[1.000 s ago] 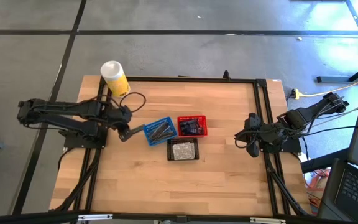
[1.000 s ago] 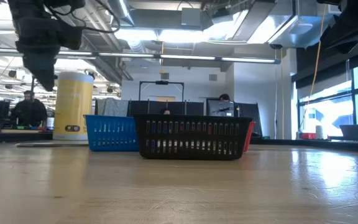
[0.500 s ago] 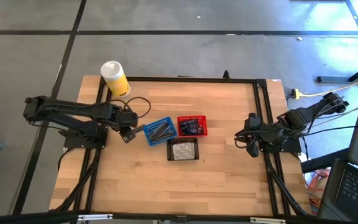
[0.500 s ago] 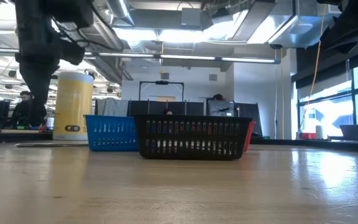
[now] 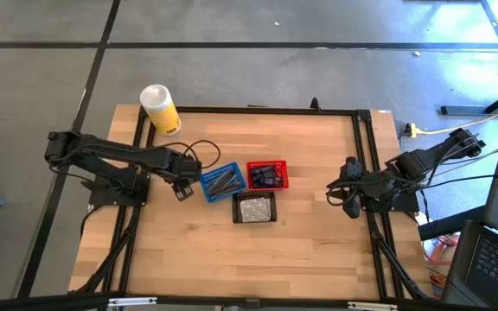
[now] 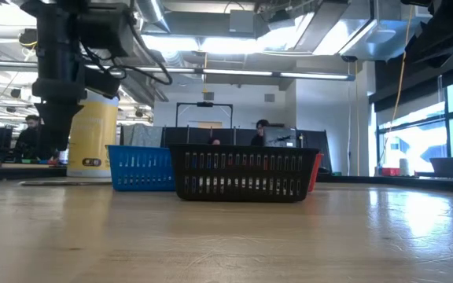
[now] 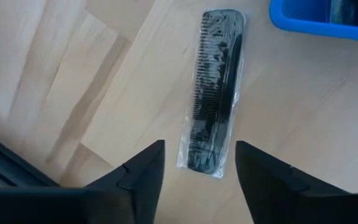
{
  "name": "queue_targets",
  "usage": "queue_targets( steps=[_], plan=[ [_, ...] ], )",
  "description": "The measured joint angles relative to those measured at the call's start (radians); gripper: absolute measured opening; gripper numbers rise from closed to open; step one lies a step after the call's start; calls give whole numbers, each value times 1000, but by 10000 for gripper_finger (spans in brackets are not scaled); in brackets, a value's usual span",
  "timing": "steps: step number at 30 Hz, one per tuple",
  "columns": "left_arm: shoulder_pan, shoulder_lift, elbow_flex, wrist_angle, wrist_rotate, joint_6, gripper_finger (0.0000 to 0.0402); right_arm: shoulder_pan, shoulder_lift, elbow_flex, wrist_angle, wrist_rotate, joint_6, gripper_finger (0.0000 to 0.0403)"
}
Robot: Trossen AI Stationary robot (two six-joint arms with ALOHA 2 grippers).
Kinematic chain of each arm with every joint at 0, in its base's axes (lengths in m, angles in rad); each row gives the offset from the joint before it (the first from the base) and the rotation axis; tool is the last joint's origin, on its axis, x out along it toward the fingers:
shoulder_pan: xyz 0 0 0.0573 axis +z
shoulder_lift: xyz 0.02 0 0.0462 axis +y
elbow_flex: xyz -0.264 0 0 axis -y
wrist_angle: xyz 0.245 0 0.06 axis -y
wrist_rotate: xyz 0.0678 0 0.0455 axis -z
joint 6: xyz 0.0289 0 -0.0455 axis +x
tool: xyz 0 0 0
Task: Pick & Place Travel size toiletries
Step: Put the black comb into the blue bin
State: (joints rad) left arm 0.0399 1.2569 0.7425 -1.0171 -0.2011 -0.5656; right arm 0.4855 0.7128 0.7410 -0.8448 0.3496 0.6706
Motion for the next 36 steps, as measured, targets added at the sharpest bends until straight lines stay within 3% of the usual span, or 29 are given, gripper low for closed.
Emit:
queue_targets(
  steps=[5,11,18,28,36],
  plan=[
    [-1,-6,-56,43,3,-30,215,0,0,0,0,0,0,132],
    [-1,-34,-197,123,125,-97,239,0,0,0,0,0,0,139],
    [-1,-52,-216,151,78,-76,257,0,0,0,0,0,0,145],
    [19,-51,-227,219,64,-23,259,0,0,0,0,0,0,128],
    [85,-54,-293,282,125,-32,247,0,0,0,0,0,0,110]
  ],
)
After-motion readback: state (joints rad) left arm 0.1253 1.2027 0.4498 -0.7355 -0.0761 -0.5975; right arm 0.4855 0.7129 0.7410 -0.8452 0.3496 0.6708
